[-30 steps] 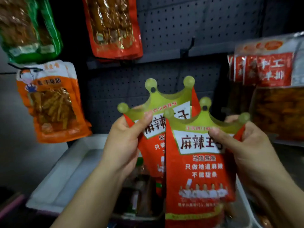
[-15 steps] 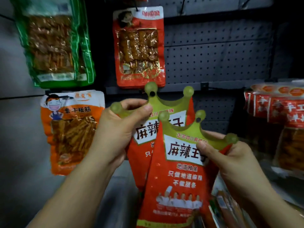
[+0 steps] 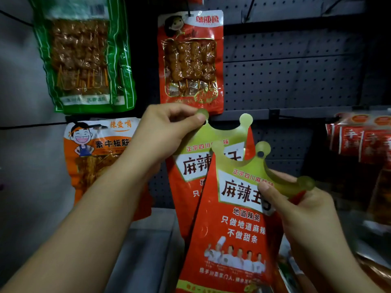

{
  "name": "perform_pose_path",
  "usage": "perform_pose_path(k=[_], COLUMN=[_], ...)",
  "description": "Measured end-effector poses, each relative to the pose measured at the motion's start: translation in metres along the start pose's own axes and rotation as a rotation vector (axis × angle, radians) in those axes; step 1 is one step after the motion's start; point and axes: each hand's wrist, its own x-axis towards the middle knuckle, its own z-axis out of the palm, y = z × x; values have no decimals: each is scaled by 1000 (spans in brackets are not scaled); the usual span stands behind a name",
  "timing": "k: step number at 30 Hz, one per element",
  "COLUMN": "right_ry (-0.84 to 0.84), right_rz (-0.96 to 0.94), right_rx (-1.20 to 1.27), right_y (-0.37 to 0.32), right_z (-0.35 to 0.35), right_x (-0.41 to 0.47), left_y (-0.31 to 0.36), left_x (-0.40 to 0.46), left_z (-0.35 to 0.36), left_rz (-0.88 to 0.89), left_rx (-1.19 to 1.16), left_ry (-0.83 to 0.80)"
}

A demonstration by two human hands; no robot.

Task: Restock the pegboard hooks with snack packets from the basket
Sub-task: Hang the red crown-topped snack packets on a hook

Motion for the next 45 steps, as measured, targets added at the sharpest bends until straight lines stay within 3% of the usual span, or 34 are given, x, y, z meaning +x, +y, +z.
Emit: perform_pose_path(k=[7,14,21,24,29,34,39,42,45], right_ry=[-18,-22,-40,6,130,193,200,183,163], right_rz=[2,52,76,77,7,48,117,115,124], right_rx=[41,54,90,68,-60,-86,-80,-132,-166], right_y=[-2,5,7,15,26,39,54,57,57], right_z=[4,8,14,15,21,29,32,30,25], right_x=[4,5,8,11,26,52,83,96,96], left_y=[-1,-13,-26,-37,-59,-83,-120,-127,-131], left_x=[7,15,27,33,46,60,60,65,75], left_z=[1,-6,-7,-4,9,26,36,44,45], left_rz=[12,-99,-186,-170,-11,-67,-241,-174,-114], left_rx=[-61,-85,-347,-304,-195,-237,-344,-327,-208], left_ry=[50,-97,-201,-239,-130,-6,42,4,79])
